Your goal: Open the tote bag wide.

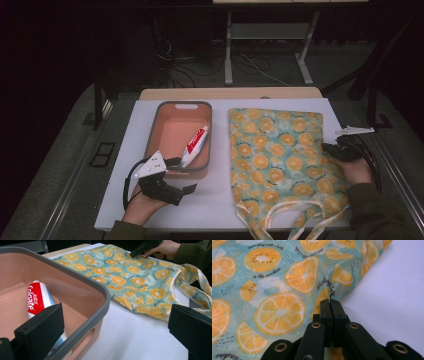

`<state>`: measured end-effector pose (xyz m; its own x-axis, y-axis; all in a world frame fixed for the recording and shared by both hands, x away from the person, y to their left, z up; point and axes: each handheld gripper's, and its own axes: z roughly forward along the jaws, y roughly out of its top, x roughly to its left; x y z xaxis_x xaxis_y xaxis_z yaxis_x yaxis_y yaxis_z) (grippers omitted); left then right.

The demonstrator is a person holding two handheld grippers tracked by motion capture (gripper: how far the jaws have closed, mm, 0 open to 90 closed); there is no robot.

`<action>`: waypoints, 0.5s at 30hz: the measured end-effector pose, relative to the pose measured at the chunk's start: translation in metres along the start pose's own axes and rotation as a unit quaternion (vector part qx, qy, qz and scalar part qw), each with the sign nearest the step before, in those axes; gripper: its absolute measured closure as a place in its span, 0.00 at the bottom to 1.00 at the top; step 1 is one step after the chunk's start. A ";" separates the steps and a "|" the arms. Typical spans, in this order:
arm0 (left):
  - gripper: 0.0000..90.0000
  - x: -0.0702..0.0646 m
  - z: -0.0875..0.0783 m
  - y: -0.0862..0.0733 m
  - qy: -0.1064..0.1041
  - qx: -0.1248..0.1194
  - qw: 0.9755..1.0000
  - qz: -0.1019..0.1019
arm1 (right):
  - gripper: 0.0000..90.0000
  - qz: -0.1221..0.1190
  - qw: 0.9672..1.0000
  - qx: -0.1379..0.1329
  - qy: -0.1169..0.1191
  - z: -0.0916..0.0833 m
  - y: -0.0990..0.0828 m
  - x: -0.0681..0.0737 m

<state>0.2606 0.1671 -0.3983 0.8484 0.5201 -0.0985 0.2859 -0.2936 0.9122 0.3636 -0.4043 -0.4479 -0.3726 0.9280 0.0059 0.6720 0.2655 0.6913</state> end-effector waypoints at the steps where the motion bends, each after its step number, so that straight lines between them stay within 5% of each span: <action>1: 0.00 0.000 0.000 0.000 0.000 0.000 1.000 0.000 | 0.98 -0.001 1.000 0.002 0.001 0.000 0.000 0.000; 7: 0.00 -0.001 0.000 0.000 -0.001 -0.001 1.000 0.001 | 0.52 -0.005 0.999 -0.035 0.013 -0.013 0.006 0.010; 11: 0.00 -0.001 0.001 0.000 -0.003 -0.001 1.000 0.000 | 0.41 -0.025 0.996 -0.058 0.055 -0.033 0.011 0.025; 15: 0.00 -0.003 0.001 0.000 -0.003 0.000 1.000 0.001 | 0.36 -0.065 0.990 -0.056 0.110 -0.048 0.011 0.049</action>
<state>0.2590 0.1648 -0.3981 0.8514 0.5150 -0.0996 0.2850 -0.2948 0.9121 0.3224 -0.3687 -0.4052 -0.5896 0.8054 0.0611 0.5386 0.3357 0.7728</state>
